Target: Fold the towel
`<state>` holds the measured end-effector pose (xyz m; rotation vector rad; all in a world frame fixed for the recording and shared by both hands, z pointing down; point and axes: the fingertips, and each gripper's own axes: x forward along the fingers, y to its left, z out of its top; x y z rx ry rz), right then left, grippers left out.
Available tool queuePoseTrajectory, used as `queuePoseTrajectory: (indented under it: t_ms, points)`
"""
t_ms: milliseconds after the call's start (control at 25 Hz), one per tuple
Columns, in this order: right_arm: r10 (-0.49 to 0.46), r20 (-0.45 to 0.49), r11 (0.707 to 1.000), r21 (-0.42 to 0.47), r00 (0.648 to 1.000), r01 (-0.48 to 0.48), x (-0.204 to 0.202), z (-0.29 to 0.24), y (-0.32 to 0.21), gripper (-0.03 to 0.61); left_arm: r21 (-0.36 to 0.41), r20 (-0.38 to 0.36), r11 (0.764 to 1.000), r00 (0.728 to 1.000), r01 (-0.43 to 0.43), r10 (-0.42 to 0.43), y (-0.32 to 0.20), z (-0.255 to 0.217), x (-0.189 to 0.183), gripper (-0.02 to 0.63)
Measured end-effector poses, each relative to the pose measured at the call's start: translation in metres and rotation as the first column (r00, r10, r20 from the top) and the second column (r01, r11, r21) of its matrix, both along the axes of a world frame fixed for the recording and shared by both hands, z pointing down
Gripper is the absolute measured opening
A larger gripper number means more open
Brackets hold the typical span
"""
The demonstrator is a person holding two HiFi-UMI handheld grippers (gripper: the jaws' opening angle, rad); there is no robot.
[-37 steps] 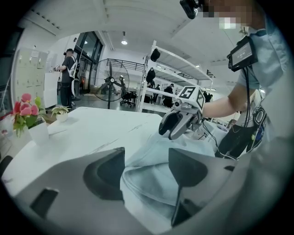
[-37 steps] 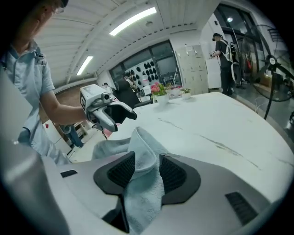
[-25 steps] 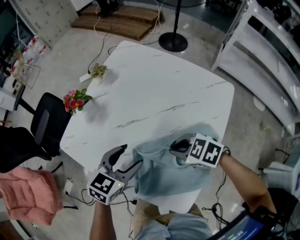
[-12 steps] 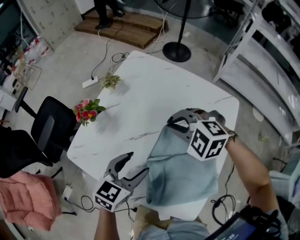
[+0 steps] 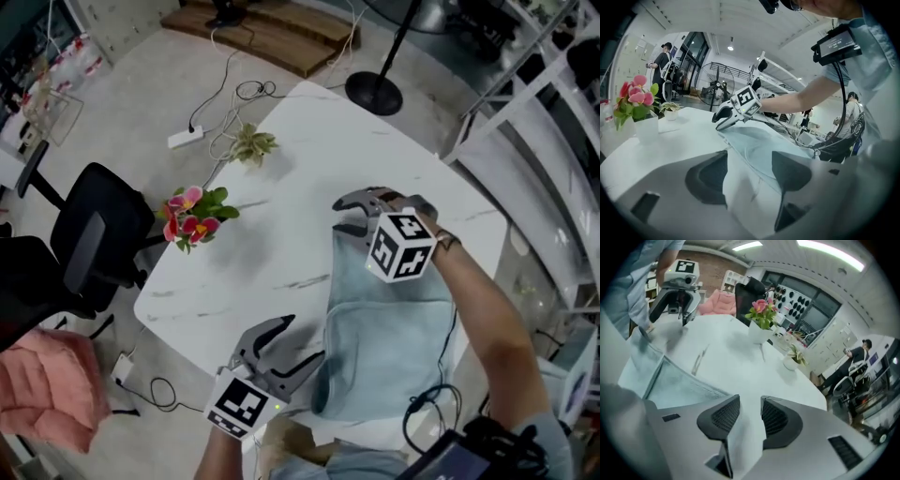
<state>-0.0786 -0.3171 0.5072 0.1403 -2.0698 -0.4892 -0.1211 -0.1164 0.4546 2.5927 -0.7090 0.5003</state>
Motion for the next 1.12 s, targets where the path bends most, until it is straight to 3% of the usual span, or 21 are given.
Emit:
queuePoseTrajectory:
  t_ms: [120,240,480,680,880,1000,1120]
  points:
    - [0.105,0.137,0.988,-0.126,0.985,-0.088,-0.009,-0.008,-0.008,0.181,0.015,0.001,1.000,1.000,-0.005,0.005,-0.005,0.001,0.002,0.293]
    - [0.216,0.305,0.957,-0.254,0.928,-0.140,-0.013,-0.041,-0.008,0.178,0.029,-0.002,1.000,1.000,-0.003,0.003,-0.013,-0.002,0.004,0.290]
    - [0.320,0.386,0.934,-0.283,0.865,-0.219,0.031,-0.092,0.004,0.138,0.080,0.051,0.996,0.998,-0.024,0.020,-0.034,-0.012,0.021,0.285]
    - [0.415,0.362,0.885,-0.373,0.835,-0.278,0.116,-0.104,0.057,0.132,0.097,0.133,0.987,0.984,-0.129,0.116,-0.043,-0.003,0.051,0.281]
    - [0.534,0.244,0.779,-0.515,0.809,-0.358,0.200,-0.068,0.134,0.130,0.044,0.242,0.974,0.948,-0.221,0.205,-0.034,0.028,0.071,0.275]
    - [0.582,0.197,0.725,-0.566,0.789,-0.394,0.229,-0.039,0.168,0.135,0.025,0.283,0.970,0.932,-0.242,0.225,-0.031,0.042,0.076,0.264]
    - [0.608,0.168,0.701,-0.573,0.776,-0.425,0.244,-0.016,0.187,0.143,0.012,0.301,0.970,0.926,-0.244,0.229,-0.033,0.050,0.078,0.247]
